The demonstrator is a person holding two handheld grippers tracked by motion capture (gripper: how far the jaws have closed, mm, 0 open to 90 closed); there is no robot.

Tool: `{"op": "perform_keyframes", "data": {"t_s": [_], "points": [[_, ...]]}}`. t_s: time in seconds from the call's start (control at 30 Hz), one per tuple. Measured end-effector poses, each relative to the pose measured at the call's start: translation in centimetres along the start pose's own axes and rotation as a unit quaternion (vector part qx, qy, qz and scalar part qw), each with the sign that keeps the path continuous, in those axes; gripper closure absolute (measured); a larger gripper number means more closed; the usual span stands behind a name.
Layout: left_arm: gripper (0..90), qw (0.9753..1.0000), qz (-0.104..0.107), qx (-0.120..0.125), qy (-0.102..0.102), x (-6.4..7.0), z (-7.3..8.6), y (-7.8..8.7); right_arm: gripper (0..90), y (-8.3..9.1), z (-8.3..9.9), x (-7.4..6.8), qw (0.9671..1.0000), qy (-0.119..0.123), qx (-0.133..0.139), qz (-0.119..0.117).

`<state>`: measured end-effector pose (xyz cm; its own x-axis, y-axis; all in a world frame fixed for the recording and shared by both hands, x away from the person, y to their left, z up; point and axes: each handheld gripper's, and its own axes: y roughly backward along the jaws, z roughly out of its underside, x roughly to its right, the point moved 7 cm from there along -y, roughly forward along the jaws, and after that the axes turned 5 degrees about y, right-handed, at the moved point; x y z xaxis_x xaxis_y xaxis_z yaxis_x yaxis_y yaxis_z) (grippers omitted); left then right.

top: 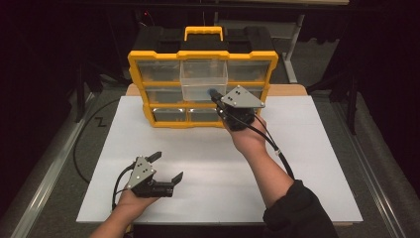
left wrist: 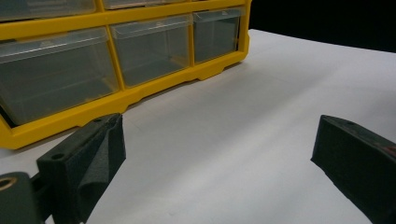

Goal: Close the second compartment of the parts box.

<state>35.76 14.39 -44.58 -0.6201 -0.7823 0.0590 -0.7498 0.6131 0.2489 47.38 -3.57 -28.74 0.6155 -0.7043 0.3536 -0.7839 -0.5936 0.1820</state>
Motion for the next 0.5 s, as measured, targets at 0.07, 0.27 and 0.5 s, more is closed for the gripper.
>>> {"op": "perform_keyframes", "data": {"t_s": [0.07, 0.27, 0.5], "points": [[3.2, 1.0, 0.0, 0.0, 0.001, -0.03, -0.01, 0.0, 90.0, -0.05, 0.0, 0.06, 1.0, 0.001, 0.0, 0.0], [3.2, 1.0, 0.0, 0.001, 0.0, -0.01, -0.02, 0.03, 90.0, -0.32, -0.01, 0.25, 1.0, 0.004, -0.003, 0.002], [3.2, 1.0, 0.0, 0.001, 0.001, -0.03, -0.02, 0.03, 90.0, -0.6, 0.0, 0.54, 1.0, 0.001, -0.003, 0.003]]}}
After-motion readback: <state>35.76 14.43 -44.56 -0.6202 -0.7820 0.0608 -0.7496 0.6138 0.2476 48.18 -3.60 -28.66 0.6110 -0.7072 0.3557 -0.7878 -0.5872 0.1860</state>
